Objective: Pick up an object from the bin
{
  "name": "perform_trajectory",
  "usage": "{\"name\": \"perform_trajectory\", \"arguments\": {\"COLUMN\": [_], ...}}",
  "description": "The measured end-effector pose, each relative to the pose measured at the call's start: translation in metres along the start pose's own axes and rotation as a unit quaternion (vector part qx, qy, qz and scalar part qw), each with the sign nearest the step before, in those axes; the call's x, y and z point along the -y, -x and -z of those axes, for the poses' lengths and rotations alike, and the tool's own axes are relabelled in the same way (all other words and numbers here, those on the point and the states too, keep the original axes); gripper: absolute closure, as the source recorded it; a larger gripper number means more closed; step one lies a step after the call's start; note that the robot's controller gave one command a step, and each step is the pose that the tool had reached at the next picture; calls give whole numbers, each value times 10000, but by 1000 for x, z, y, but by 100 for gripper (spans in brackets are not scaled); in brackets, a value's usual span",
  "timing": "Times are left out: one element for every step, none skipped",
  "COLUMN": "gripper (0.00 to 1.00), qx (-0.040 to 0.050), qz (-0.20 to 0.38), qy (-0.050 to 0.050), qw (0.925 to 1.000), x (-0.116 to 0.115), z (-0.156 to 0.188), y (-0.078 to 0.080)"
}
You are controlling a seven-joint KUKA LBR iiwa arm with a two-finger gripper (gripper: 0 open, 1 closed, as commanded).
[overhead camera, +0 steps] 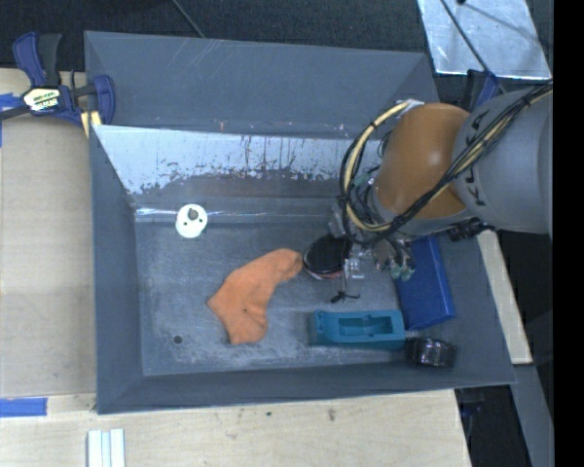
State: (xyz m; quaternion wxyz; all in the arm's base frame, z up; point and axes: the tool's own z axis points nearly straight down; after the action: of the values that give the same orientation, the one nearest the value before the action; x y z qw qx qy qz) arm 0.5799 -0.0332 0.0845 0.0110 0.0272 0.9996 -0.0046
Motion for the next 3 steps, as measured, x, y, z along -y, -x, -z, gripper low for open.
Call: {"name": "perform_trajectory", "arguments": {"gripper": [100, 100, 100], "qx": [-1, -71, -111], "qz": [1, -8, -59], "qy": [0, 24, 44], "qw": [10000, 10000, 9999], "x": [0, 1, 17], "z": [0, 36, 85], "y": [0, -4, 4]}}
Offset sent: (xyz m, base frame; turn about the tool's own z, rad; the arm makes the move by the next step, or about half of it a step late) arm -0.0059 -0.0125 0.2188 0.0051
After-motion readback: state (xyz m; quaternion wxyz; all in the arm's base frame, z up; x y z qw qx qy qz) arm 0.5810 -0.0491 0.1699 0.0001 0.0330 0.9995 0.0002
